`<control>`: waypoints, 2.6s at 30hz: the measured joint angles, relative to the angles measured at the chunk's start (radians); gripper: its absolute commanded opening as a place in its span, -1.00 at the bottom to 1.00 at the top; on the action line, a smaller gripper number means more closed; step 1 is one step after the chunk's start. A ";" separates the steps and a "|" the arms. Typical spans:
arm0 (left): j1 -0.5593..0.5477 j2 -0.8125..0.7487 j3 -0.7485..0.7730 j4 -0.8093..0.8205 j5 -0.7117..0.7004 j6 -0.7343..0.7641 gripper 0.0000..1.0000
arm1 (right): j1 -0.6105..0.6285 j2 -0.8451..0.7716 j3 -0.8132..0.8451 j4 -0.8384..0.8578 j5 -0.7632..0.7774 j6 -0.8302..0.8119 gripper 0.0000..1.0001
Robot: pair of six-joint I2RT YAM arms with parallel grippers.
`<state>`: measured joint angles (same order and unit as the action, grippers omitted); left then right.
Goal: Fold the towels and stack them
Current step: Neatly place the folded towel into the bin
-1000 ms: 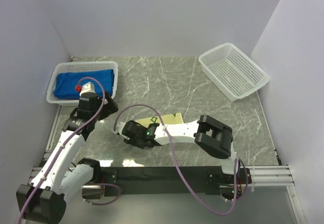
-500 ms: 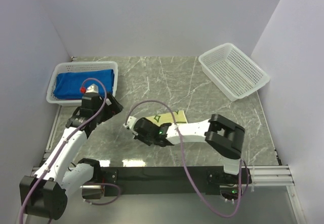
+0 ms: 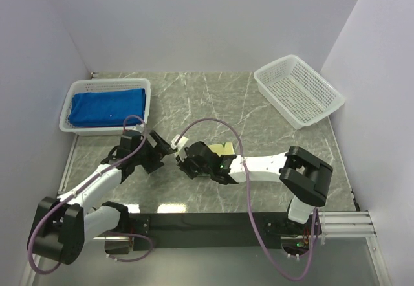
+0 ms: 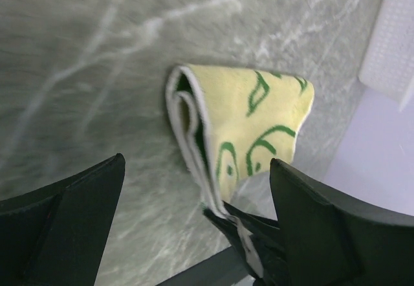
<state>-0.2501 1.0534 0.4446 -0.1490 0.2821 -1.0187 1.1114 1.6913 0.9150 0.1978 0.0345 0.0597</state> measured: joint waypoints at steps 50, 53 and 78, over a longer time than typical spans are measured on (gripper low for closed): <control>-0.068 0.416 0.767 -0.252 -0.338 0.234 -0.99 | -0.011 -0.541 -0.245 -0.153 0.220 0.114 0.89; -0.005 0.491 0.970 -0.378 -0.378 0.348 -0.99 | -0.011 -0.608 -0.267 -0.209 0.239 0.124 0.91; 0.259 0.803 1.561 -0.793 -0.648 0.876 -0.99 | -0.011 -0.526 -0.138 -0.469 0.274 0.124 0.92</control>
<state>0.0090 1.8565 2.0052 -0.9421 -0.3656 -0.1429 1.1007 1.1648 0.7773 -0.2714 0.3088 0.1833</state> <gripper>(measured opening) 0.045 0.960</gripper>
